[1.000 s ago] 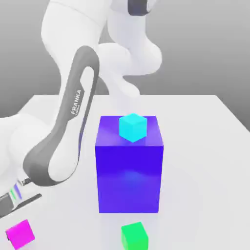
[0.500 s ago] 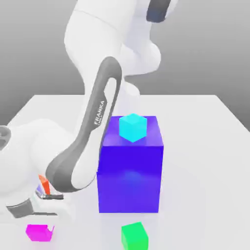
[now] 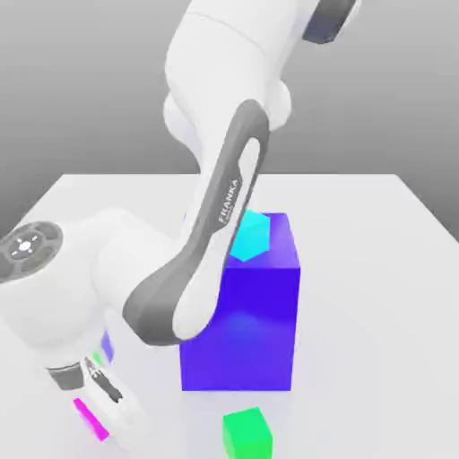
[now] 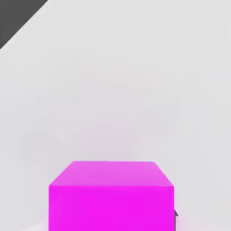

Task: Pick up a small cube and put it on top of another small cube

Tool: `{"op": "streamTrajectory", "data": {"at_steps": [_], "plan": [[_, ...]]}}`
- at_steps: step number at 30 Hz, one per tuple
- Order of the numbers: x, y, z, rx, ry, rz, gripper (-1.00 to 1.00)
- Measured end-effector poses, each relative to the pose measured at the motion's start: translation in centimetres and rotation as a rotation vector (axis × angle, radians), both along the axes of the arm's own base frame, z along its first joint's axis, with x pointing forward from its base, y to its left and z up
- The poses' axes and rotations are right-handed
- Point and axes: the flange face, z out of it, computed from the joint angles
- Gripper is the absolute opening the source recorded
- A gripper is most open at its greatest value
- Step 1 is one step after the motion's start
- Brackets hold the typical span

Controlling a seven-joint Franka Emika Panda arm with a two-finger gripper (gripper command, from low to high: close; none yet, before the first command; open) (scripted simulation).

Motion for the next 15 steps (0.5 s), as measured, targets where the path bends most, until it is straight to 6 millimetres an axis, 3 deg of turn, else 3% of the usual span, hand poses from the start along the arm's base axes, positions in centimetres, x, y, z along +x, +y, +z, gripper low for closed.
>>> {"op": "streamTrajectory", "data": {"at_steps": [15], "plan": [[1.0, 5.2, 3.8, -0.138, -0.061, -0.633, -1.00]]}}
